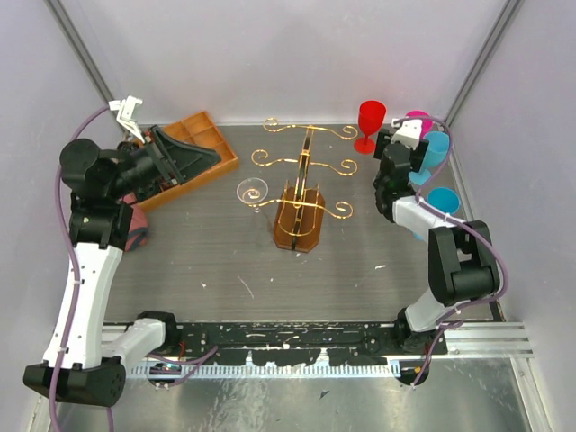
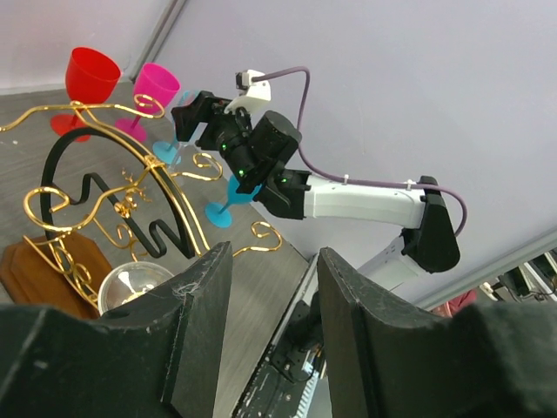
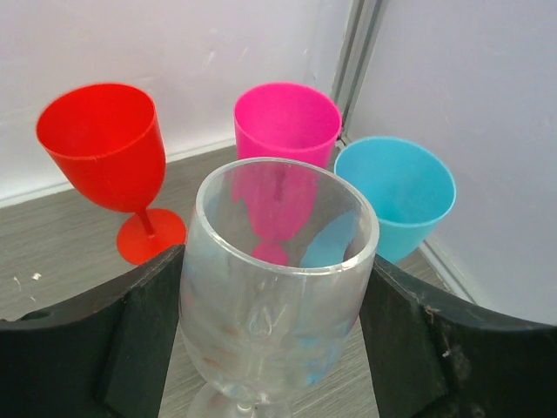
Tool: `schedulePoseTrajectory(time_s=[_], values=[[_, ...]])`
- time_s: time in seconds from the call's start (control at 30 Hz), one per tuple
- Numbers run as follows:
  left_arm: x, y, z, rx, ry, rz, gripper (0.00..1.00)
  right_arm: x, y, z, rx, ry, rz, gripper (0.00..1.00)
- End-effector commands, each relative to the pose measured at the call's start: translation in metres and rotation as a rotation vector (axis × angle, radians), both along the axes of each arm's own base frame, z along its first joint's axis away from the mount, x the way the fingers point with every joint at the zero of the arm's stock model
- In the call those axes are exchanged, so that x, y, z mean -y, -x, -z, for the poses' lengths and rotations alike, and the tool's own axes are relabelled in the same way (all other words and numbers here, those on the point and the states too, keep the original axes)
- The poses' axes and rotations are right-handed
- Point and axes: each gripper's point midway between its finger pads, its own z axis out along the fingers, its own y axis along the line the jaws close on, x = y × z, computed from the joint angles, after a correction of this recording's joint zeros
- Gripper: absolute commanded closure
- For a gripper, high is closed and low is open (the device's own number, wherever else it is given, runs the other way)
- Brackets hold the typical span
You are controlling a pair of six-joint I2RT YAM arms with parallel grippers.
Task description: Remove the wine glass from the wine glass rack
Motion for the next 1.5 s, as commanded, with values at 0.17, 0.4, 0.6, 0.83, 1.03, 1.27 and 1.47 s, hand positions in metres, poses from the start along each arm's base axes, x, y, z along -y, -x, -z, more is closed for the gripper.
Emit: schedulePoseTrajectory(time_s=[0.17, 0.4, 0.6, 0.83, 1.03, 1.27, 1.47], values=[[-0.003, 0.001, 0.015, -0.012, -0.02, -0.03, 0.49, 0.001, 0.001, -0.001, 0.182, -0.039, 0.026, 0.5], [-0.004, 0.0, 0.016, -0.012, -0.025, -0.042, 0.49, 0.002, 0.0, 0.021, 0.173, -0.013, 0.036, 0.5], [-0.005, -0.001, 0.019, -0.02, -0.036, -0.046, 0.49, 0.001, -0.004, 0.031, 0.169, 0.044, 0.057, 0.48], [-0.005, -0.004, 0.024, -0.035, -0.041, -0.055, 0.49, -0.001, 0.005, 0.043, 0.183, 0.11, 0.128, 0.34], [-0.005, -0.004, 0.026, -0.037, -0.05, -0.056, 0.49, -0.005, 0.005, 0.052, 0.173, 0.109, 0.142, 0.1], [-0.006, -0.003, 0.031, -0.045, -0.061, -0.052, 0.49, -0.012, 0.0, 0.057, 0.14, 0.047, 0.1, 0.0], [-0.007, -0.008, 0.037, -0.053, -0.076, -0.067, 0.49, -0.015, 0.012, 0.042, 0.118, 0.003, 0.069, 0.0]])
